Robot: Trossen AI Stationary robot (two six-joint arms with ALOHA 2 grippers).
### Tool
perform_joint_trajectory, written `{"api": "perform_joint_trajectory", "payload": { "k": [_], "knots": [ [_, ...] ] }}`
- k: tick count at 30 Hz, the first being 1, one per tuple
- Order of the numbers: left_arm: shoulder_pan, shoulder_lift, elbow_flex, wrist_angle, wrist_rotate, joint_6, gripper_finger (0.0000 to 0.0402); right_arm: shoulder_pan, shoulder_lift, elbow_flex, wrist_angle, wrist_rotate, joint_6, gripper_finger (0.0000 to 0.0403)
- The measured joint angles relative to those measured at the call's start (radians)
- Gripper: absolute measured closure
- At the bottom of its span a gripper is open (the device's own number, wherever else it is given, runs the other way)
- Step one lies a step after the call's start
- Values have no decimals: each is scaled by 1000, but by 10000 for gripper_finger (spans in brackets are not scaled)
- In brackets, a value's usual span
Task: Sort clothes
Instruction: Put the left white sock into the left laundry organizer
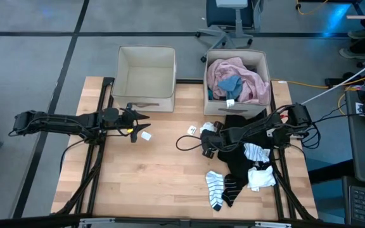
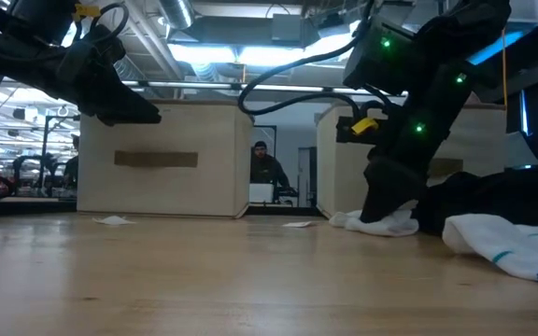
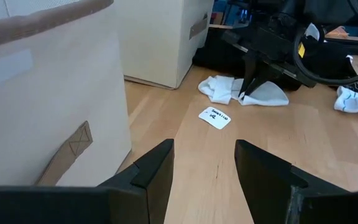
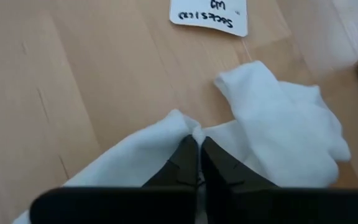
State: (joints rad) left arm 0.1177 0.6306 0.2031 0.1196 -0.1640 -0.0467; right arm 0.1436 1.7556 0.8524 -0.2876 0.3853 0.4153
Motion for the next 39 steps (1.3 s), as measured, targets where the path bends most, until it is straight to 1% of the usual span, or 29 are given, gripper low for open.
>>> {"api": "perform_joint_trajectory", "payload": {
  "k": [6, 18, 30, 35, 39],
  "knots": [
    [0, 0, 0, 0, 0, 0, 240, 0, -13, 62, -18, -4, -70, 398],
    [0, 0, 0, -5, 0, 2, 240, 0, -17, 273, -26, 27, -271, 399],
    [0, 0, 0, -14, 0, 2, 240, 0, -18, 449, -30, 113, -463, 399],
    [0, 0, 0, -14, 0, 2, 240, -8, -18, 561, -15, 177, -615, 399],
    [0, 0, 0, -14, 0, 1, 240, -56, -19, 641, 33, 191, -717, 399]
  ]
}}
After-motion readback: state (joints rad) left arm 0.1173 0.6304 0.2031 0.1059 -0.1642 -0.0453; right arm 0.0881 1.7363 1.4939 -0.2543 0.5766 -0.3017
